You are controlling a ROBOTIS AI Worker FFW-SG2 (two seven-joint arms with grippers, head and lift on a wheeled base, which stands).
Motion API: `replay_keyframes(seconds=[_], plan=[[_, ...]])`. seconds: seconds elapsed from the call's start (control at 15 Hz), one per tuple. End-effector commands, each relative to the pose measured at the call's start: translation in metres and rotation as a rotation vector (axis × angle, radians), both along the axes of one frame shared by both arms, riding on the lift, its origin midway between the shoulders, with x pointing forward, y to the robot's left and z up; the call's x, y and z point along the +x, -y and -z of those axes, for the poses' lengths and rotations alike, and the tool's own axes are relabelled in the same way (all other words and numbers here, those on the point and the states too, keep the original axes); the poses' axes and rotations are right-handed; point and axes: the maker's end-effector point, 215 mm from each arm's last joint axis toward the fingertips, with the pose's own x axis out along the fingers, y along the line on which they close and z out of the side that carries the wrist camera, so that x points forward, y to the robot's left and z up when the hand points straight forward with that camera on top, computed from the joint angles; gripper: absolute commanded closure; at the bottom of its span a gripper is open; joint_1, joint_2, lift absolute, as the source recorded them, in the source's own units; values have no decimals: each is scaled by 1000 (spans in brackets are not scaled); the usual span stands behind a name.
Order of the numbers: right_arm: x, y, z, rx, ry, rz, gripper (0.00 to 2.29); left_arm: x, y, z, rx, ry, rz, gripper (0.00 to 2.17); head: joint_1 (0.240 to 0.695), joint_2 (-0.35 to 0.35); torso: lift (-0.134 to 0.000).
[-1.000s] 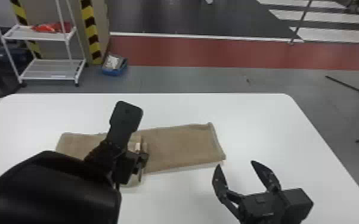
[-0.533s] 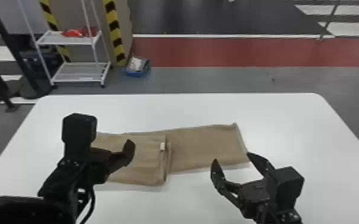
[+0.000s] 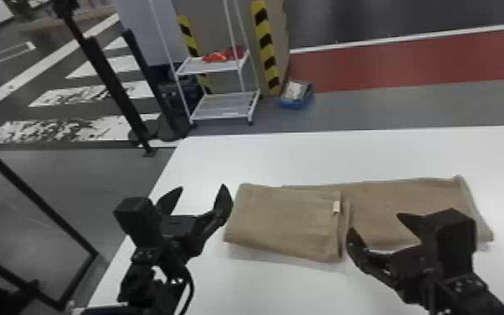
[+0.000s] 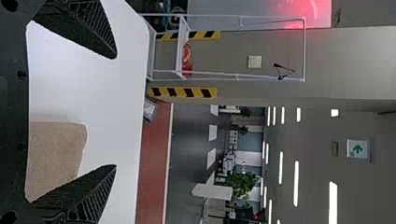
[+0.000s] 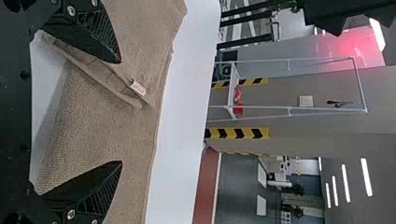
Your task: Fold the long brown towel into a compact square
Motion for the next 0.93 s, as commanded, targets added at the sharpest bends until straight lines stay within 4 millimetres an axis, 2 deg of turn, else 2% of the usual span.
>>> replay_keyframes(seconds=[0.0, 0.13, 0.33, 0.67, 0.87], plan=[[0, 0, 10, -12, -34, 7, 124, 8, 14, 18, -40, -12, 40, 36, 695, 350, -126], [11, -3, 18, -24, -54, 0, 134, 9, 19, 26, -71, -13, 59, 36, 695, 350, -126], [19, -21, 16, -12, -54, -43, 140, 10, 19, 29, -82, 3, 60, 36, 695, 350, -126], [25, -55, 24, 30, -93, -158, 140, 11, 21, 37, -100, 5, 74, 36, 695, 350, -126], [32, -63, 36, 5, -111, -198, 144, 16, 24, 45, -112, 2, 80, 39, 695, 350, -126]])
